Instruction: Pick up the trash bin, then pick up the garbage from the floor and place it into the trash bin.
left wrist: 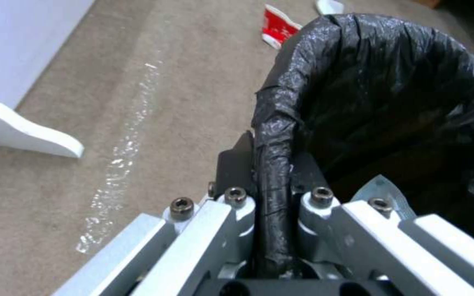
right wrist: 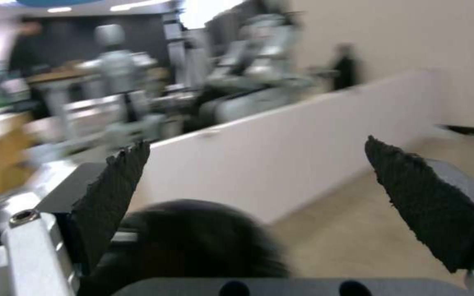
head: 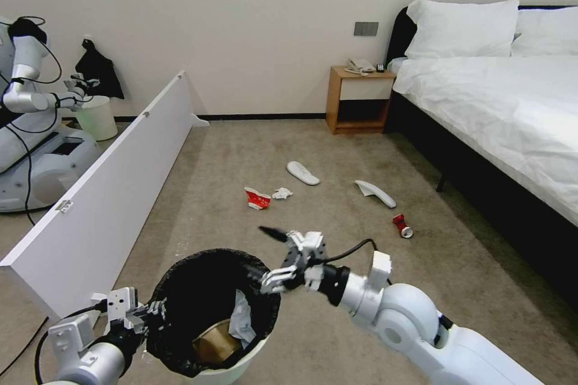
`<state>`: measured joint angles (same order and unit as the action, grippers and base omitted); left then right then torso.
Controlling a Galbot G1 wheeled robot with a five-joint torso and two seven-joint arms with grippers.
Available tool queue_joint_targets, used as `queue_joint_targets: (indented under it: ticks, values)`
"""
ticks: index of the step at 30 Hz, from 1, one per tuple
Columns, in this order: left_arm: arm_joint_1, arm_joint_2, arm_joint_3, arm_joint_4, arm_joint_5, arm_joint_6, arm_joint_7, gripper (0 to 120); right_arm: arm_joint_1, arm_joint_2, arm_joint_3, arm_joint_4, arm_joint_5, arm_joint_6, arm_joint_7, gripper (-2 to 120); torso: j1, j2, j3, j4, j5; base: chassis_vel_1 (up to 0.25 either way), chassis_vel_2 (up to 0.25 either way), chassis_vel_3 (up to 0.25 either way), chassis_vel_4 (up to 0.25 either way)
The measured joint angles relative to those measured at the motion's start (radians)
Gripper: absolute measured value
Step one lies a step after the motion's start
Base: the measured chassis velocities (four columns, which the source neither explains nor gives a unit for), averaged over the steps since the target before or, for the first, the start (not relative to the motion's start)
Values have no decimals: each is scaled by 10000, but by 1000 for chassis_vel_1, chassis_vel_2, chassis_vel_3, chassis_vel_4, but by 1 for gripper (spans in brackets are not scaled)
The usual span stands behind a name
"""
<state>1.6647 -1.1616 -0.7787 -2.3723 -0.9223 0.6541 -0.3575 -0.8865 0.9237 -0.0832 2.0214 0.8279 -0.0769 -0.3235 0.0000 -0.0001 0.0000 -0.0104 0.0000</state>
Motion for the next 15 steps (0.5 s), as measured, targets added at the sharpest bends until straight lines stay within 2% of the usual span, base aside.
queue_joint_targets:
  ticks: [3, 6, 7, 9, 10, 12, 15]
  values:
    - [6, -100, -122, 55, 67, -32, 7, 4, -695, 23, 824, 87, -75, -64, 595, 100, 0, 0, 0, -4, 0, 0, 0, 0, 0]
    - [26, -350, -484, 175, 284, -160, 41, 4, -2733, 157, 2790, 179, -1012, 19, 2007, 100, 0, 3, 0, -2, 1, 0, 0, 0, 0]
    - [26, -350, -484, 175, 284, -160, 41, 4, -2733, 157, 2790, 179, -1012, 19, 2007, 100, 0, 3, 0, -2, 1, 0, 0, 0, 0]
    - [12, -429, -660, 268, 333, -199, 40, 4, -3667, 259, 3517, 136, -1797, 22, 2747, 100, 0, 2, -1, -5, 2, 0, 0, 0, 0]
    - [12, -429, -660, 268, 333, -199, 40, 4, -3667, 259, 3517, 136, -1797, 22, 2747, 100, 0, 2, -1, -5, 2, 0, 0, 0, 0]
    - [9, -487, -778, 310, 417, -223, 61, 4, -4470, 436, 4223, 51, -2557, 10, 3307, 100, 0, 3, -1, -6, -1, 0, 0, 0, 0]
    - [12, -569, -931, 342, 608, -280, 110, 4, -5044, 630, 4719, -1, -3112, 1, 3596, 100, 0, 3, -1, -6, 1, 0, 0, 0, 0]
